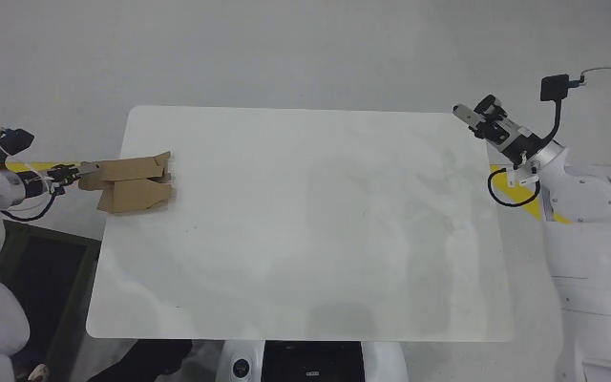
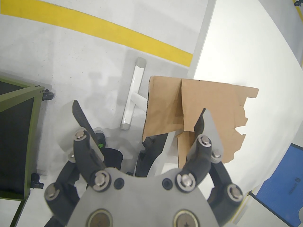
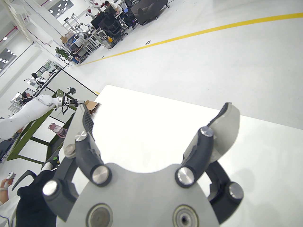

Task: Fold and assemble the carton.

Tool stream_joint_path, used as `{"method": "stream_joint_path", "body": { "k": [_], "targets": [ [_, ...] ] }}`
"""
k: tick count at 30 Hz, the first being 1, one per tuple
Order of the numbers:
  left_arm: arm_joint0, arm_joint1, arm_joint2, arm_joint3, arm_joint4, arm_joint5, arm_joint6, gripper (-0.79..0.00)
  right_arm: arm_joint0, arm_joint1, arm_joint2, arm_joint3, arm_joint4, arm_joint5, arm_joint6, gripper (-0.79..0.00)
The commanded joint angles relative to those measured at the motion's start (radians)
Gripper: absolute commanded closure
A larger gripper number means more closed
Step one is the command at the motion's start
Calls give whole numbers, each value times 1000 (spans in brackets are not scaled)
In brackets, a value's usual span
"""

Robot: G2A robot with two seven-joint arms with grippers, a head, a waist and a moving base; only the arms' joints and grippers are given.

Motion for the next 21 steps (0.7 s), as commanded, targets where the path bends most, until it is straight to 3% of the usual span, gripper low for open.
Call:
{"method": "stream_joint_path", "body": {
  "k": [1,4,8,14,21],
  "targets": [
    [-3,-3,10,5,2,1,4,-785,0,0,0,0,0,0,0,-785],
    [-8,-6,23,15,1,9,14,-388,0,0,0,0,0,0,0,-785],
    [-14,-9,32,32,-16,17,20,-289,0,0,0,0,0,0,0,-785],
    [-15,-9,39,46,-45,17,22,0,0,0,0,0,0,0,0,-785],
    [-17,-8,40,50,-94,8,23,0,0,0,0,0,0,0,0,-785]
  ]
}}
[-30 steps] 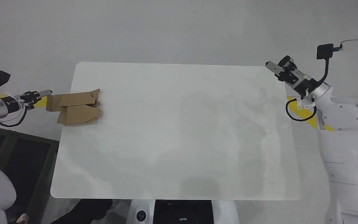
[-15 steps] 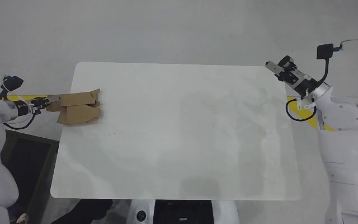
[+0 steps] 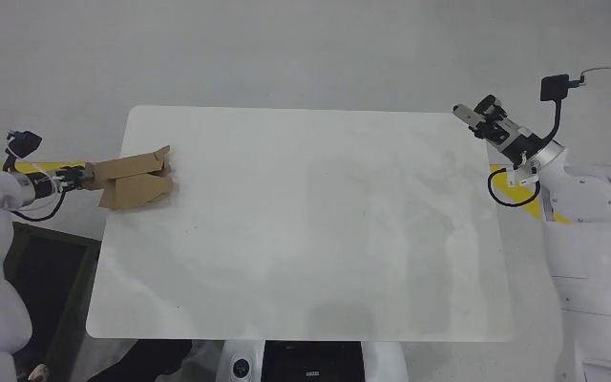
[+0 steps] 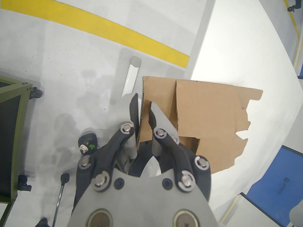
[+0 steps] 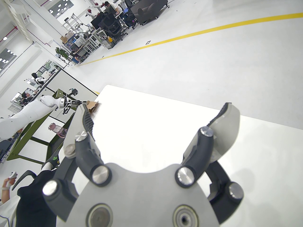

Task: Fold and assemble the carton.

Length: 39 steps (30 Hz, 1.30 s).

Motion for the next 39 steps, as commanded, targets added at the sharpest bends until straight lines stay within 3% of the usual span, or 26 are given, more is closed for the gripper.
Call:
{"method": "stream_joint_path", "body": {
  "k": [1,12,18,26,39],
  "targets": [
    [-2,1,0,-3,-12,-3,3,0,0,0,0,0,0,0,0,-785],
    [-40,20,-53,-36,-178,-23,79,0,0,0,0,0,0,0,0,-785],
    [-72,4,-61,-67,-283,-5,109,0,0,0,0,0,0,0,0,-785],
    [-125,-51,-19,-125,-399,75,119,0,0,0,0,0,0,0,0,-785],
    [-174,-154,127,-250,-530,107,120,0,0,0,0,0,0,0,0,-785]
  ]
}}
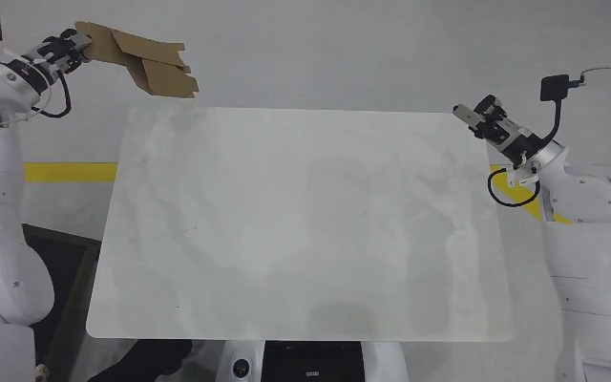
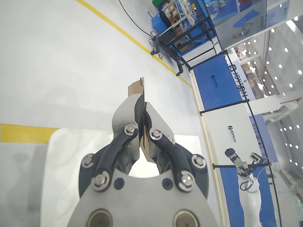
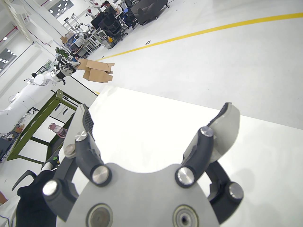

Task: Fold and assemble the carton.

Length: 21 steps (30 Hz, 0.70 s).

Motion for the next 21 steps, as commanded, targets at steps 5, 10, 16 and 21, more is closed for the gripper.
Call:
{"method": "stream_joint_path", "body": {
  "k": [5,10,16,21],
  "targets": [
    [2,-55,91,-70,-74,12,-5,0,0,0,0,0,0,0,0,-785],
    [18,-99,169,-141,-153,23,-28,0,0,0,0,0,0,0,0,-785],
    [35,-136,247,-222,-211,37,-27,0,0,0,0,0,0,0,0,-785],
    [55,-157,296,-293,-261,34,-42,0,0,0,0,0,0,0,0,-785]
  ]
}}
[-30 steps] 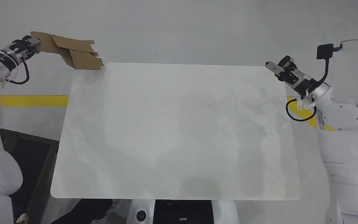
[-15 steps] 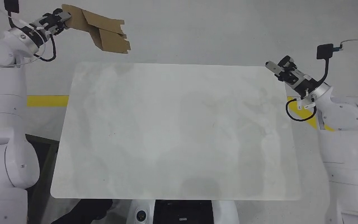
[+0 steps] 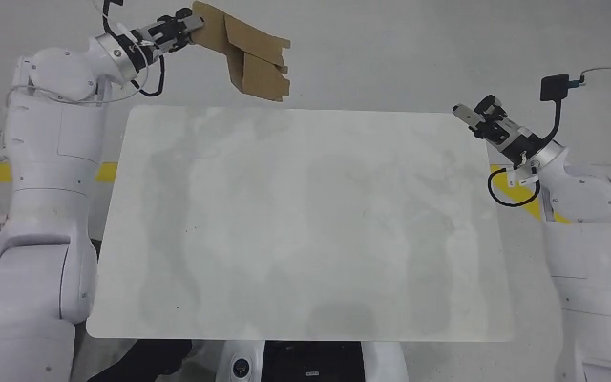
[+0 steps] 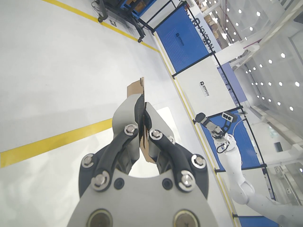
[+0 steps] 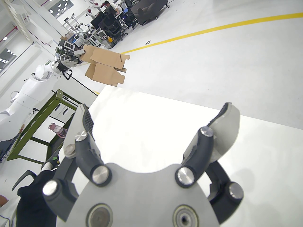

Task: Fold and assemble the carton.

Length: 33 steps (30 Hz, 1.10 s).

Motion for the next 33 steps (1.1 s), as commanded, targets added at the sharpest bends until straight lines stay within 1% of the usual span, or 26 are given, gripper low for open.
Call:
{"method": "stream_joint_path", "body": {
  "k": [1,7,13,21,27,29,33],
  "targets": [
    [8,-6,17,-25,-11,-6,-7,0,0,0,0,0,0,0,0,-785],
    [47,-20,71,-106,-45,-35,-50,0,0,0,0,0,0,0,0,-785],
    [96,-24,97,-174,-69,-45,-76,0,0,0,0,0,0,0,0,-785],
    [129,-20,110,-264,-34,-49,-51,0,0,0,0,0,0,0,0,-785],
    [151,-14,102,-296,-65,-61,-77,0,-3,0,-1,-1,2,3,-2,-785],
    [157,-12,100,-302,-87,-64,-96,0,-15,-3,-24,-5,35,14,9,-785],
    [164,-8,96,-312,-123,-71,-138,0,7,-9,-81,38,149,5,93,-785]
  ]
}}
